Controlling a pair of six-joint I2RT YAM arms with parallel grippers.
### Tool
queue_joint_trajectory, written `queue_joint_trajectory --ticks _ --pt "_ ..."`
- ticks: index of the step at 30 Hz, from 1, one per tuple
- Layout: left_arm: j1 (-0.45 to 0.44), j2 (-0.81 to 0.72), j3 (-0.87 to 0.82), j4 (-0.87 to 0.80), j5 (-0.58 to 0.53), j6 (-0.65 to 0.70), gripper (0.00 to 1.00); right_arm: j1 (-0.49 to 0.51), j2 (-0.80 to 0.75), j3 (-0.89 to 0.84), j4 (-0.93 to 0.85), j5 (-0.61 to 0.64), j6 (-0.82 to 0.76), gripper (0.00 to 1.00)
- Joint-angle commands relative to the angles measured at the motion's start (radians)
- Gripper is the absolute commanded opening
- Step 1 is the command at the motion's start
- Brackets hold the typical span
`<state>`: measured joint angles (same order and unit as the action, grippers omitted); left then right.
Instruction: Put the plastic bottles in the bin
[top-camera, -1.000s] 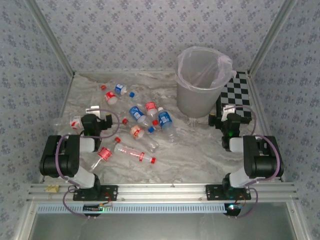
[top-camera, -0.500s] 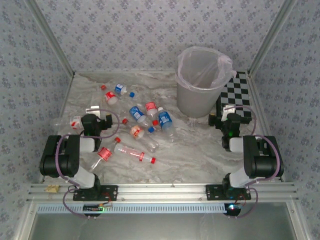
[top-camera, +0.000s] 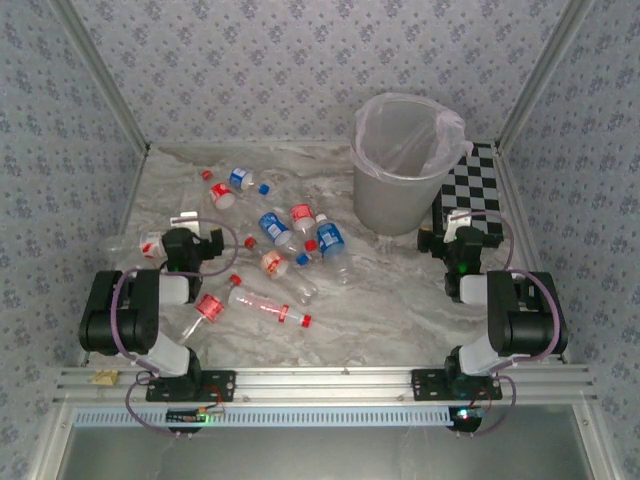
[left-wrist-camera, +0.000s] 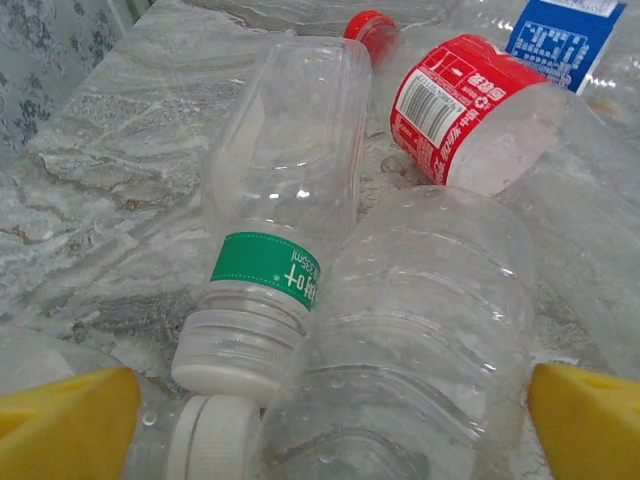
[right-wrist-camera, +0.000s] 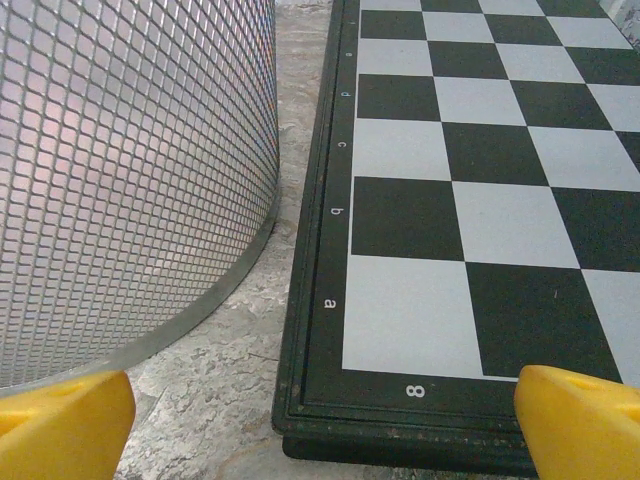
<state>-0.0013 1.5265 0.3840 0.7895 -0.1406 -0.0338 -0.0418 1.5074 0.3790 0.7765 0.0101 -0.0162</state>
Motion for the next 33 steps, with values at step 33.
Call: queue_joint_trajectory --ticks 33 --pt "0.325 -0.049 0.539 -1.055 -0.098 -1.022 1.0 0.126 -0.581 0.454 -1.557 -0.137 0.317 1.0"
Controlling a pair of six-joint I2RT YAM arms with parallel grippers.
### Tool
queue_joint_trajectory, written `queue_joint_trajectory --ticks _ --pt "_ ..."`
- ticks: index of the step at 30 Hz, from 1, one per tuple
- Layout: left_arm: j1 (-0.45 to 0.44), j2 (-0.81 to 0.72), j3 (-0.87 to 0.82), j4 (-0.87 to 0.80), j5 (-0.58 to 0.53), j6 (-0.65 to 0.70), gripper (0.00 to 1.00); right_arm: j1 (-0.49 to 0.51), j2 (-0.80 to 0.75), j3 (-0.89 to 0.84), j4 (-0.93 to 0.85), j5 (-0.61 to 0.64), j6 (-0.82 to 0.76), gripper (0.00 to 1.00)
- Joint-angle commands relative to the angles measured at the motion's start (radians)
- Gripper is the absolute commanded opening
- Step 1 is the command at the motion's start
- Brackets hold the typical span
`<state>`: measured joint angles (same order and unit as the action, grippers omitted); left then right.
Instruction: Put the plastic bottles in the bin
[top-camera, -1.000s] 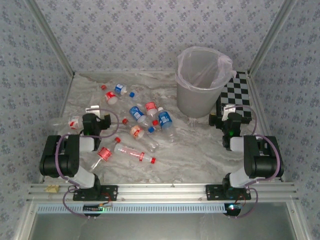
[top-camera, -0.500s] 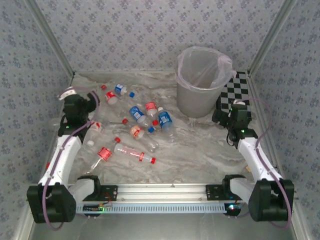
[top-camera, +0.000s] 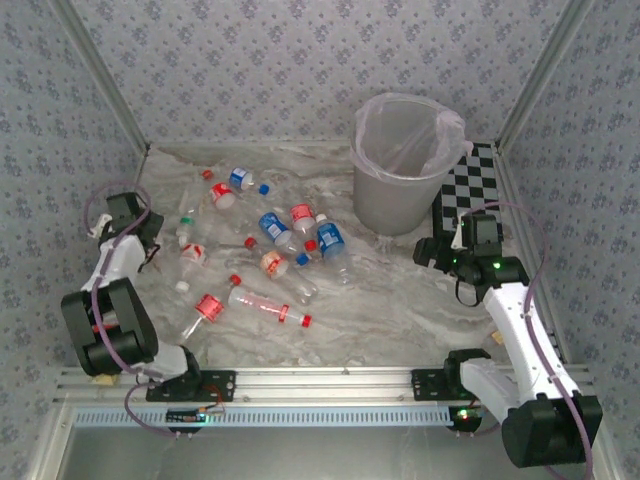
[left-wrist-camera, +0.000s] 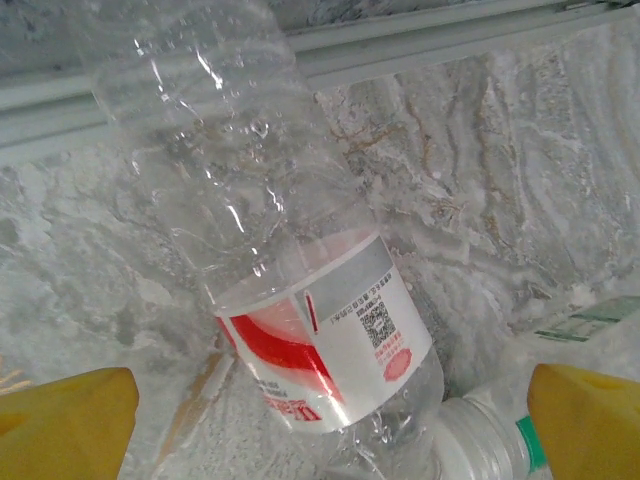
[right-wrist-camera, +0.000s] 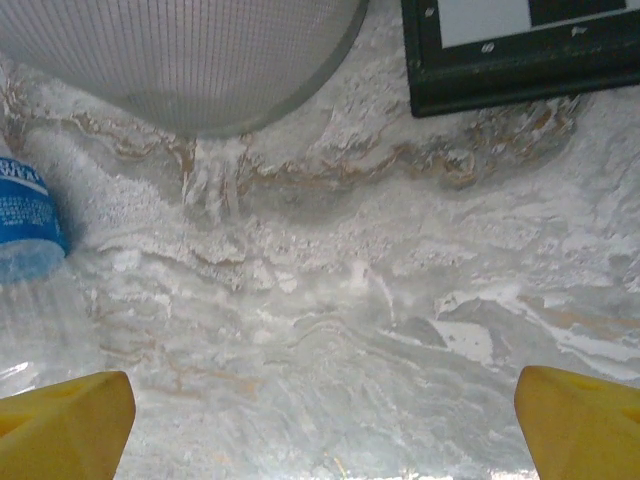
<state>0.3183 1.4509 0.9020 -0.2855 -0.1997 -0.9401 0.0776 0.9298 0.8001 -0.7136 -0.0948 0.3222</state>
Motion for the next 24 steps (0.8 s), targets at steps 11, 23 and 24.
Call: queue_joint_trajectory --ticks 11,23,24 --pt "-0.016 0.229 0.083 0.078 0.007 -0.103 0.89 0.03 -0.013 0.084 -0.132 -0.022 -0.038 1.0" --pt "-0.095 0.097 0.164 -0.074 -0.105 0.032 0.57 0.066 -0.038 0.281 -0.228 -0.092 -0.01 0.92" --pt "-0.11 0.058 0.18 -0.095 -0.123 0.059 0.57 0.072 -0.053 0.291 -0.204 -0.133 0.017 0.92"
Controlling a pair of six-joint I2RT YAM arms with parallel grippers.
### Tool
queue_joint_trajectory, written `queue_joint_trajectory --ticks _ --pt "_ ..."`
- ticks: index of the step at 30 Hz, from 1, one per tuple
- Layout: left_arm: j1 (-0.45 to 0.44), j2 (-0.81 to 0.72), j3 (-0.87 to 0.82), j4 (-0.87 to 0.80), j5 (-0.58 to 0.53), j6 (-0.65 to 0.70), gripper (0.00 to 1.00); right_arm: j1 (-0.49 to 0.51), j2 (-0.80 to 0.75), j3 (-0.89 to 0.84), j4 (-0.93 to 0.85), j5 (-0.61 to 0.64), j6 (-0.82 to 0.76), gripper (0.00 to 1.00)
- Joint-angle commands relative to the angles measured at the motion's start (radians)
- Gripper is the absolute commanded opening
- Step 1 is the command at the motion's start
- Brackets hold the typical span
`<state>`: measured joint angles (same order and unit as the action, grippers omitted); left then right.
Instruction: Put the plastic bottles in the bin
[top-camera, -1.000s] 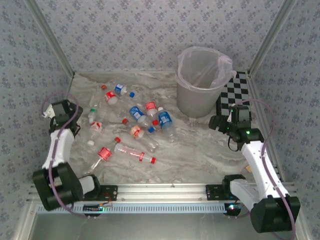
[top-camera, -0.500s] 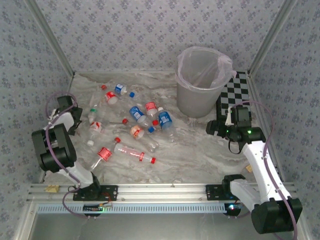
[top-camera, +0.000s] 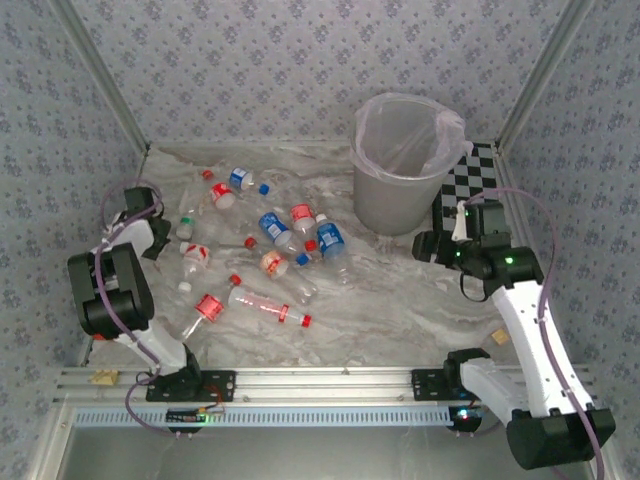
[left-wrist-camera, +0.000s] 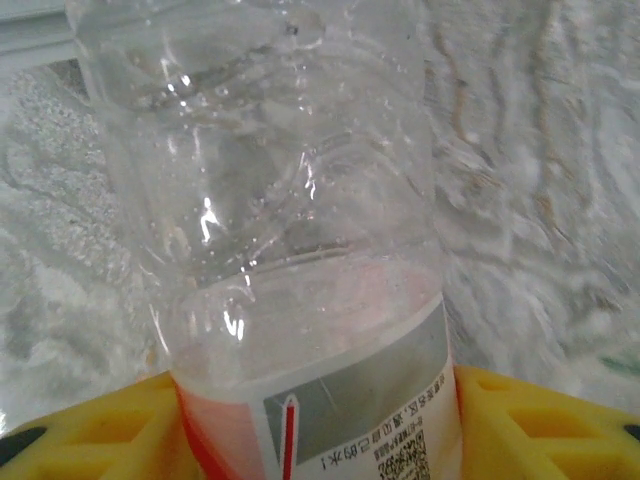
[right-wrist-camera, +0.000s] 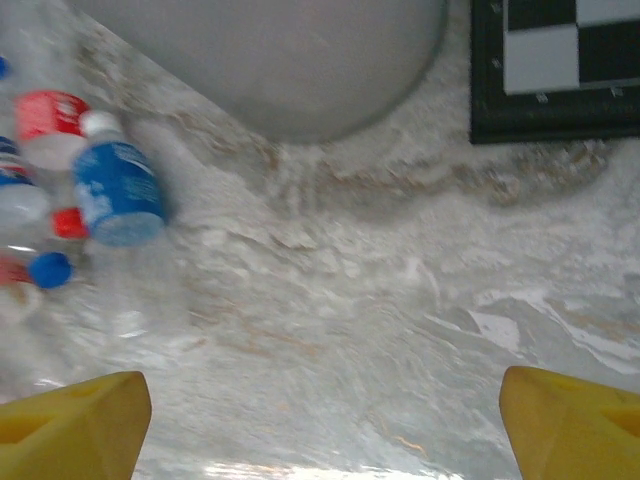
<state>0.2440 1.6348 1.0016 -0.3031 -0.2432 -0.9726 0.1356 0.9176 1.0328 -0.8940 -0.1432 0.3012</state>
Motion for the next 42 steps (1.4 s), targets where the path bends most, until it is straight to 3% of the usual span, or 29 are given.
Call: queue_joint_trajectory --ticks 1,4,7,9,13,17,23,27,33,37,42 --pt "-0.049 -0.161 0.093 -0.091 -0.09 0.117 0.57 0.021 -0.056 0.062 0.007 -0.122 0.06 0.91" --pt "-0.102 -0.274 0.132 -0.118 -0.078 0.207 0.57 0.057 -0.093 0.053 0.162 -0.248 0.149 0.9" --pt "-0.194 -0.373 0.163 -0.148 -0.007 0.31 0.57 0.123 -0.081 0.059 0.287 -0.288 0.201 0.88" --pt "-0.261 -0.423 0.165 -0.147 0.106 0.36 0.57 0.187 -0.044 0.079 0.348 -0.267 0.201 0.87" --pt "-0.417 -0.463 0.124 -0.07 0.448 0.404 0.53 0.323 0.094 0.212 0.333 -0.182 0.154 0.84" --pt "-0.59 -0.461 0.088 -0.003 0.59 0.455 0.5 0.413 0.224 0.318 0.347 -0.134 0.163 0.81" --pt "-0.732 -0.474 0.048 0.1 0.676 0.49 0.48 0.466 0.362 0.392 0.406 -0.156 0.21 0.8" --pt "-0.816 -0.475 0.046 0.094 0.682 0.575 0.47 0.474 0.426 0.406 0.466 -0.235 0.244 0.86" --pt "-0.877 -0.466 0.078 0.082 0.685 0.626 0.48 0.487 0.501 0.428 0.494 -0.25 0.288 0.89" --pt "-0.897 -0.467 0.083 0.093 0.679 0.64 0.48 0.484 0.532 0.44 0.505 -0.25 0.299 0.83" --pt "-0.905 -0.454 0.083 0.122 0.667 0.627 0.49 0.484 0.545 0.444 0.526 -0.28 0.306 0.66"
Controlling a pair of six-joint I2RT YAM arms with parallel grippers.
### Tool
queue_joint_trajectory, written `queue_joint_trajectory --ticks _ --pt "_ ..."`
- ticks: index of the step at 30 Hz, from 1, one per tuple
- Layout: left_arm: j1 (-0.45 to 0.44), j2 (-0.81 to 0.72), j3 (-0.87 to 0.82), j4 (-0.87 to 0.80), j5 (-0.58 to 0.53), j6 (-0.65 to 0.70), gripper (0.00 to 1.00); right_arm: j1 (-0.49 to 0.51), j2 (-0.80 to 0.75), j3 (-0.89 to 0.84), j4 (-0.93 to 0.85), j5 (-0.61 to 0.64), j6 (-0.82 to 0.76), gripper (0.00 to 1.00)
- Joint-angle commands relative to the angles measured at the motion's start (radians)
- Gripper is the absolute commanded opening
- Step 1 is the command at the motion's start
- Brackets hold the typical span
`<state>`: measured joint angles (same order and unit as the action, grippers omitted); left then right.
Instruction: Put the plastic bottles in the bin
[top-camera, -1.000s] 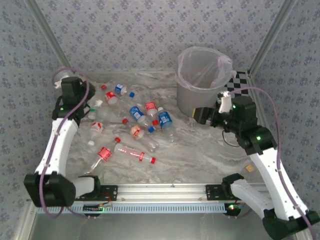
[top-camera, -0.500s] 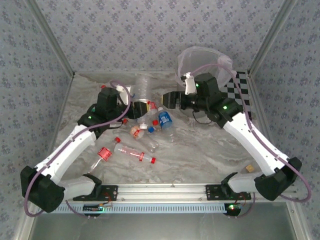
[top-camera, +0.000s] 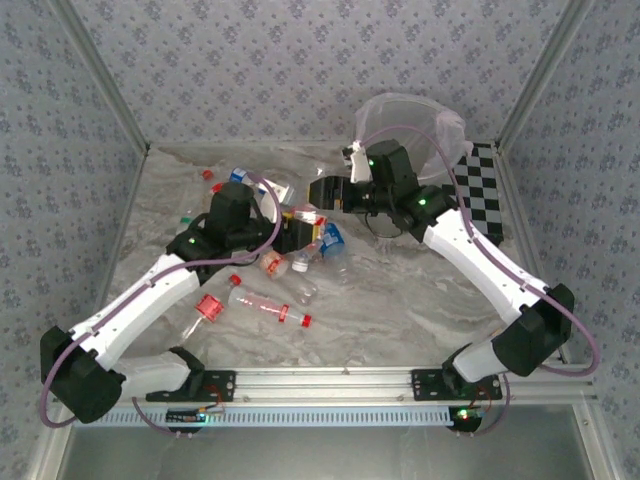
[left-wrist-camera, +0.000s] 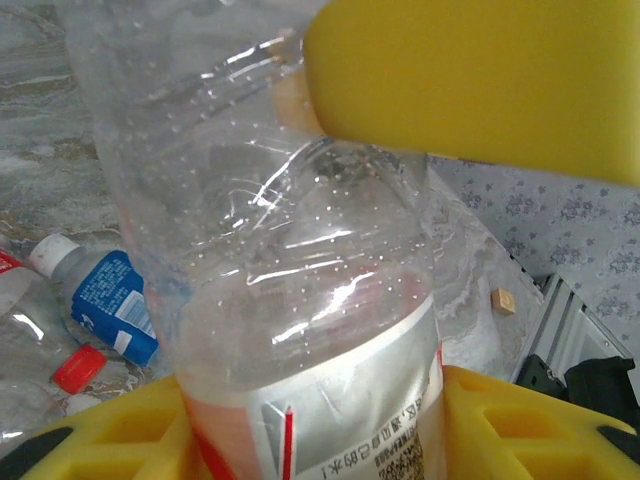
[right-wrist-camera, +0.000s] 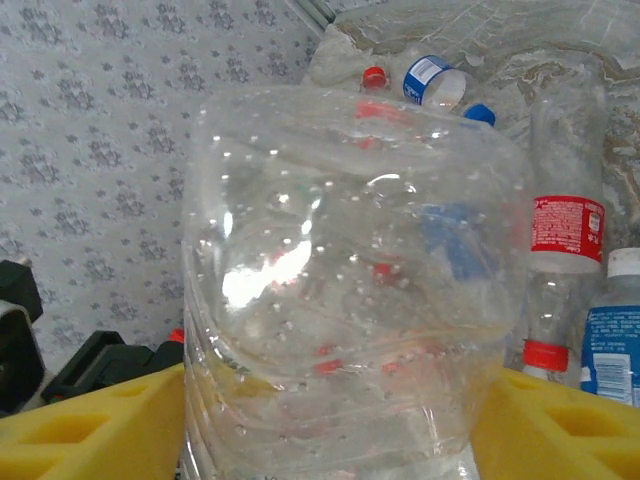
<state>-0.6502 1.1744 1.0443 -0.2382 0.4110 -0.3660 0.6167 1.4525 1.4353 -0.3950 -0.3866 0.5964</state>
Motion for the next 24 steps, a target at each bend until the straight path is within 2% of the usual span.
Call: queue_joint_trajectory --ticks 1,6,7,9,13,17,21,24 --pt "-0.011 0.008 0.04 0.06 0.005 0.016 0.5 0.003 0.009 0.045 0.018 -0.034 0.004 0.61" --pt "-0.01 -0.007 0.033 0.085 -0.024 -0.012 0.64 -0.005 -0.016 0.056 -0.008 -0.01 -0.042 0.52" --pt "-0.01 -0.014 0.029 0.091 -0.03 -0.018 0.68 -0.006 -0.02 0.065 -0.017 -0.003 -0.051 0.5" --pt "-0.011 -0.035 0.017 0.101 -0.055 -0.032 0.82 -0.014 -0.033 0.088 -0.039 0.014 -0.079 0.46" --pt "-0.011 -0.103 -0.01 0.078 -0.165 -0.012 0.95 -0.048 -0.048 0.167 -0.108 0.043 -0.144 0.4" --pt "-0.01 -0.198 -0.041 0.034 -0.272 -0.012 0.99 -0.117 -0.066 0.276 -0.166 0.099 -0.213 0.39" --pt "-0.008 -0.267 -0.065 -0.039 -0.37 -0.017 1.0 -0.221 -0.093 0.33 -0.128 0.152 -0.23 0.36" --pt "-0.005 -0.282 -0.063 -0.14 -0.493 -0.023 1.0 -0.304 -0.081 0.401 -0.135 0.217 -0.249 0.36"
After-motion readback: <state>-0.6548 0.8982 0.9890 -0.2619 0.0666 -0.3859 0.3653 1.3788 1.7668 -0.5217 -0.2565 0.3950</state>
